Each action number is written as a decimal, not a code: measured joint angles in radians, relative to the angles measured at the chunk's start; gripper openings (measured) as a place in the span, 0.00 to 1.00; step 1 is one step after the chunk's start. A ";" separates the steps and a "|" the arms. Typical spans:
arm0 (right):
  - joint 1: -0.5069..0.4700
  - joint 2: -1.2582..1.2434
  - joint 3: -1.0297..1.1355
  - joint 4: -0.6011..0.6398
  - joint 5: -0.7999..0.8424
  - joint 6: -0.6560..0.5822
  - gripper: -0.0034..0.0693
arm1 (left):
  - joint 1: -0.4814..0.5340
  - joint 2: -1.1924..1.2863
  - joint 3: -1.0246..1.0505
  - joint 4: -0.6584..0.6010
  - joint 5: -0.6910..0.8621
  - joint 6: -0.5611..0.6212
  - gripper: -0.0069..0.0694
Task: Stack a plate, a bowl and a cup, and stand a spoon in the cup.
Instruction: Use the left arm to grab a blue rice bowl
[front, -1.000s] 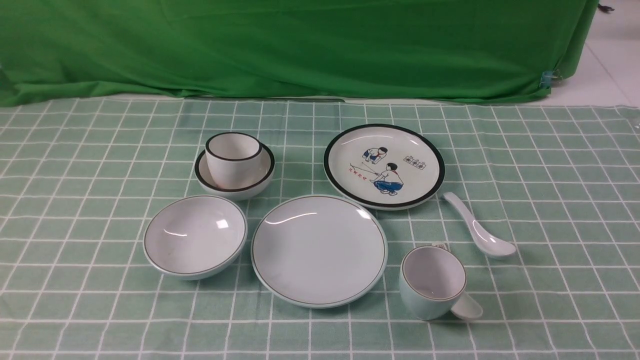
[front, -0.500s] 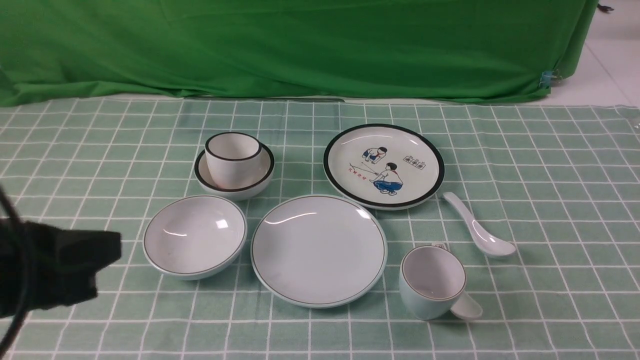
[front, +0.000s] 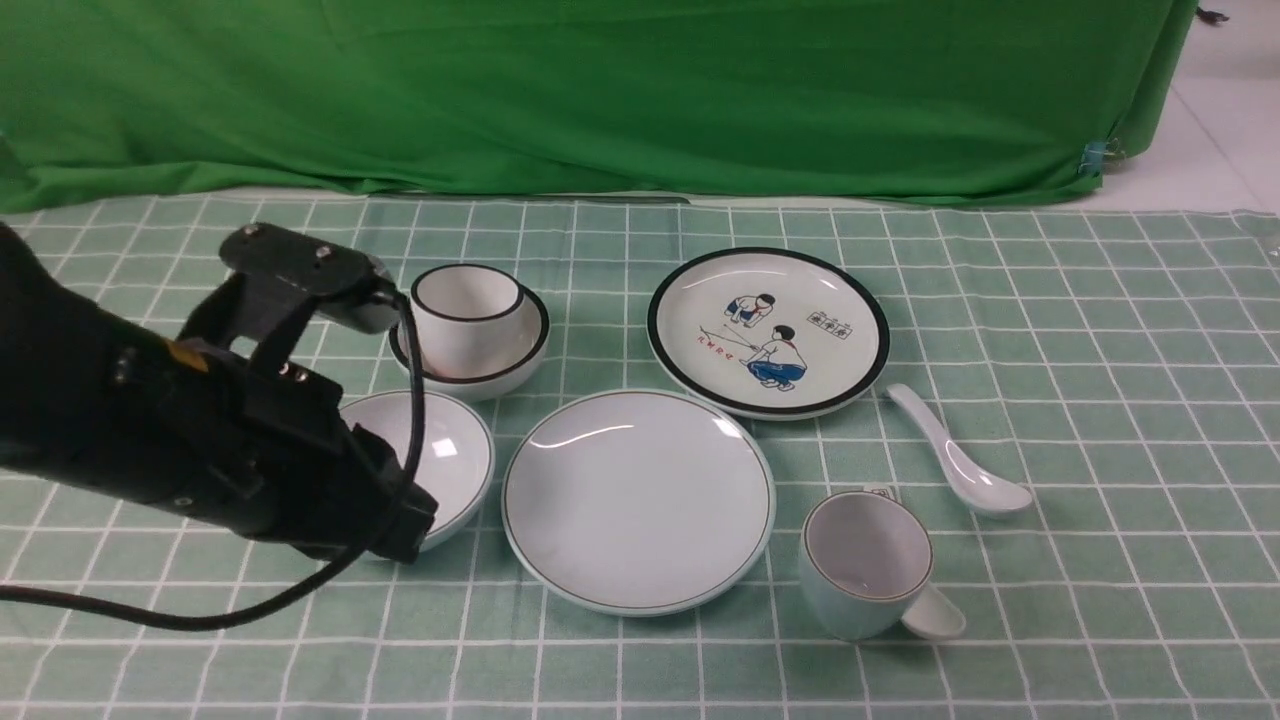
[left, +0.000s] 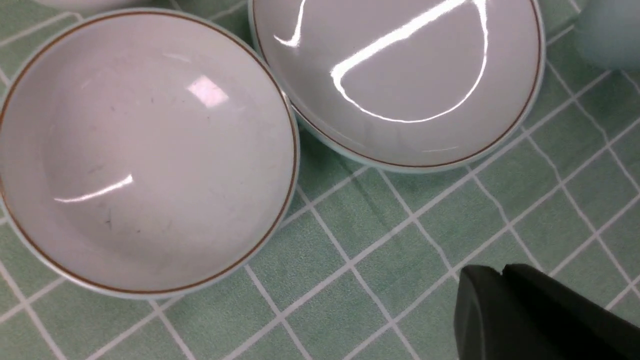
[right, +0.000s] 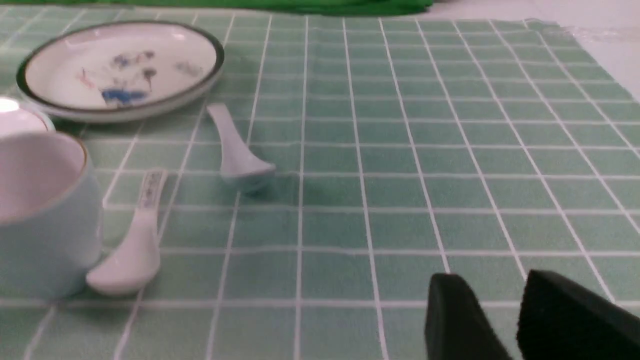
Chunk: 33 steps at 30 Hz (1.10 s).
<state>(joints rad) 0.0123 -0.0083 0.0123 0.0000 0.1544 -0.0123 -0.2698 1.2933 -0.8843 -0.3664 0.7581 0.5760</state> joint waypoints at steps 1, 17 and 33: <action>0.000 0.000 0.000 0.000 -0.043 0.053 0.38 | 0.000 0.014 -0.006 0.003 0.001 0.024 0.11; 0.208 0.153 -0.313 0.000 0.130 0.254 0.31 | -0.001 0.225 -0.038 0.102 -0.110 0.206 0.32; 0.578 0.490 -0.530 0.000 0.315 0.100 0.32 | -0.001 0.382 -0.039 0.298 -0.233 0.225 0.64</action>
<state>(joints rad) 0.5904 0.4820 -0.5176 0.0000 0.4698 0.0873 -0.2707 1.6750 -0.9228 -0.0682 0.5248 0.8012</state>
